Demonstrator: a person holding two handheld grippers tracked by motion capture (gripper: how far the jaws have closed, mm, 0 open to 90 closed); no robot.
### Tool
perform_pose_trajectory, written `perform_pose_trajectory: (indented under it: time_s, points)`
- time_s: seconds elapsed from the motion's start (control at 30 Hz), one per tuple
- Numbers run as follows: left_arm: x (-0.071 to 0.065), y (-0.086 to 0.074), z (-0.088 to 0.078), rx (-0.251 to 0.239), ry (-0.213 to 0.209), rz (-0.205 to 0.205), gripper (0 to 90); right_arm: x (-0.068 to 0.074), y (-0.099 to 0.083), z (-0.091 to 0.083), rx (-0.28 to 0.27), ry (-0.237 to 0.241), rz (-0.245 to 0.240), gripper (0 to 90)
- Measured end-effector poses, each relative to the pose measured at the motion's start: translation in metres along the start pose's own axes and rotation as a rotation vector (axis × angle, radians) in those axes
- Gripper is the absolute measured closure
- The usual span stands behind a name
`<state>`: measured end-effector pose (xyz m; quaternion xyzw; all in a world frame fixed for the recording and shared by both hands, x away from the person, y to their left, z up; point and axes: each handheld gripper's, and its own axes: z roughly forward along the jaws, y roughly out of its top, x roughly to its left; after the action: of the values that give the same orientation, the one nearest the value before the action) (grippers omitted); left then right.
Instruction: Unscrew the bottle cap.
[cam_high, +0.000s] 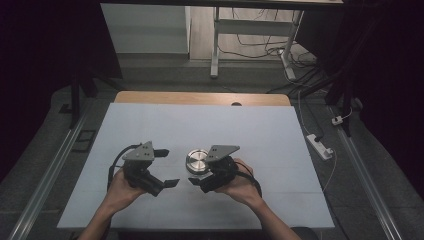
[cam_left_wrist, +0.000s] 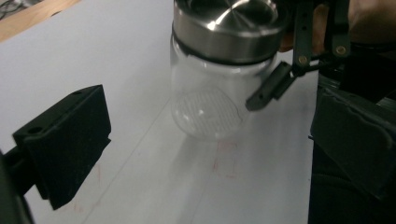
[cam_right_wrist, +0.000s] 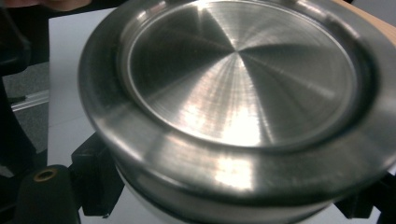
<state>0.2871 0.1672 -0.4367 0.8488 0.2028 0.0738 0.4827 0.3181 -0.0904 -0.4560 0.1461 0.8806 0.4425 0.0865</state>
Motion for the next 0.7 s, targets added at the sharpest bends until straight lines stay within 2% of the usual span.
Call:
perform_pose_trajectory:
  time_s: [0.13, 0.33, 0.4, 0.57, 0.7]
  points:
    - [0.005, 0.009, 0.008, -0.011, -0.059, 0.046, 0.0, 0.0, 0.0, 0.001, 0.003, 0.023, -0.004, 14.9]
    - [0.012, 0.018, 0.021, -0.025, -0.158, 0.071, 0.0, 0.003, 0.0, 0.002, 0.009, 0.084, -0.015, 14.9]
    - [0.013, 0.021, 0.025, -0.024, -0.19, 0.083, 0.0, 0.004, 0.0, 0.002, 0.016, 0.1, -0.037, 14.9]
    - [0.008, 0.027, 0.033, 0.009, -0.235, 0.138, 0.0, 0.006, 0.0, 0.004, 0.024, 0.129, -0.049, 14.9]
    - [0.003, 0.033, 0.038, 0.04, -0.244, 0.188, 4.0, 0.008, 0.0, 0.004, 0.026, 0.148, -0.065, 14.9]
